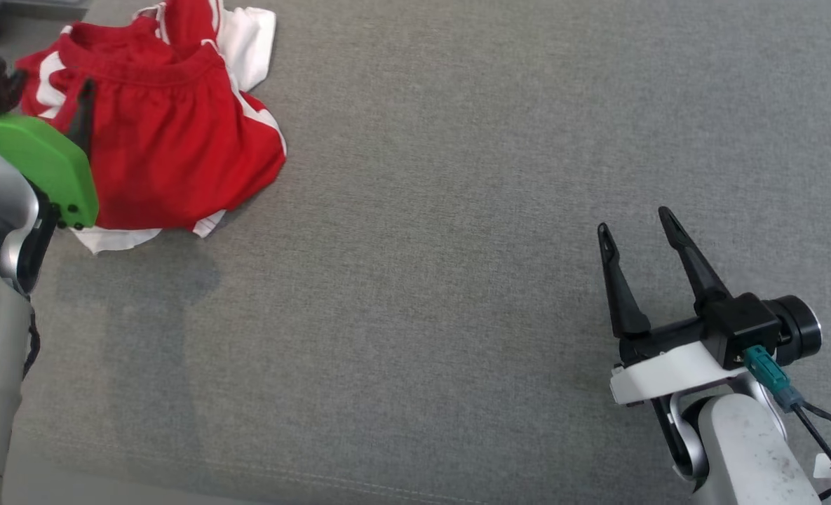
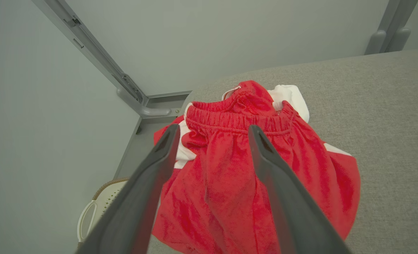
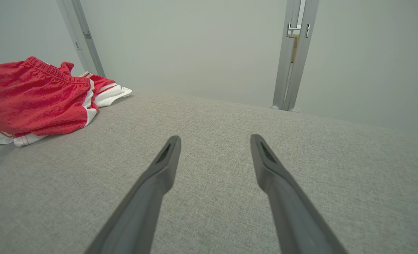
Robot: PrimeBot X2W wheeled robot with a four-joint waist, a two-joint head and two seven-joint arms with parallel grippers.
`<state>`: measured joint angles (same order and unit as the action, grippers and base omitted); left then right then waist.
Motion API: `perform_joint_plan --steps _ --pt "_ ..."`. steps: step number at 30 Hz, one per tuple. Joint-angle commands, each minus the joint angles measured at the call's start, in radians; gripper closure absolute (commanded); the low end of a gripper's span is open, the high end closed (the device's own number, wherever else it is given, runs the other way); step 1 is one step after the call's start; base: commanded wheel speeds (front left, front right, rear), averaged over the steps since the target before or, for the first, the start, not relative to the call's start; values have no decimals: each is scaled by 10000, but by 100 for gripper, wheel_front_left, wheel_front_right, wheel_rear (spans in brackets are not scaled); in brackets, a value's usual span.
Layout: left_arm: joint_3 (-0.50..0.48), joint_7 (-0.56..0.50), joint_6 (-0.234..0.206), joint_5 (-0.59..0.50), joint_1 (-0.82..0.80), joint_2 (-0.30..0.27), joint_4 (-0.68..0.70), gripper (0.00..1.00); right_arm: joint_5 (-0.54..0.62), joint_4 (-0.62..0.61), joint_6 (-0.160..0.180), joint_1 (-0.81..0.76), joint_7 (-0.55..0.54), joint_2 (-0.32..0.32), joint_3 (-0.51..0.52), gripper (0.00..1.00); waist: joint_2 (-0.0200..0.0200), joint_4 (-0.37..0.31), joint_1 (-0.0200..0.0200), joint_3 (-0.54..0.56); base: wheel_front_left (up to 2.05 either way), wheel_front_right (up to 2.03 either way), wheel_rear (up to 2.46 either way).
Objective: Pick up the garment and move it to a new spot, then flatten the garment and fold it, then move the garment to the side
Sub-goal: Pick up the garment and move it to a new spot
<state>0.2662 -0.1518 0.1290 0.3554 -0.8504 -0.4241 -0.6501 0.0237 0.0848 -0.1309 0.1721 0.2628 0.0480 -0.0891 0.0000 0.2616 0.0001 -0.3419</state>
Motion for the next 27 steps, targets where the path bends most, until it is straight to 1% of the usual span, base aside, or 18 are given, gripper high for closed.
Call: perform_joint_plan --steps 1,6,9,11,12,13,14,18,20,23,27 --pt "41 -121 7 209 -292 -279 -234 0 100 -98 3 231 32 39 47 0 0 -872 -1 -975 0 0 0" --pt "198 -630 12 1025 -355 -346 -1161 0 68 -172 3 386 32 37 102 0 0 -1041 -1 -1291 0 0 0" --pt "415 -698 11 1309 -404 -427 -1363 0 -20 -169 3 474 32 36 74 0 0 -1090 -1 -1359 0 0 0" --pt "459 -476 11 1409 -484 -525 -1463 30 -66 -136 3 482 32 37 78 0 0 -1092 -1 -1371 0 0 0" --pt "557 -370 12 1400 -518 -538 -1481 68 -99 -115 3 500 32 37 85 0 0 -1085 -1 -1350 0 0 0" --pt "621 -261 12 1375 -562 -557 -1493 79 -116 -92 3 501 32 37 88 0 0 -1078 -1 -1318 0 0 0" --pt "694 -124 12 1352 -619 -585 -1504 100 -141 -83 3 509 32 37 76 0 0 -1071 -1 -1261 0 0 0" --pt "1084 331 12 1217 -858 -782 -1411 100 -306 -45 3 517 32 37 70 0 0 -1069 -1 -888 0 0 0" --pt "1248 606 13 1061 -1030 -976 -1314 100 -425 -6 3 451 32 37 42 0 0 -1091 -1 -614 0 0 0" --pt "1553 871 13 909 -1297 -1245 -1084 100 -617 73 3 294 31 37 20 0 0 -1164 -1 -137 0 0 0" --pt "1904 1078 13 739 -1717 -1430 -665 100 -867 197 3 85 30 42 61 0 0 -1347 -1 500 0 0 0"
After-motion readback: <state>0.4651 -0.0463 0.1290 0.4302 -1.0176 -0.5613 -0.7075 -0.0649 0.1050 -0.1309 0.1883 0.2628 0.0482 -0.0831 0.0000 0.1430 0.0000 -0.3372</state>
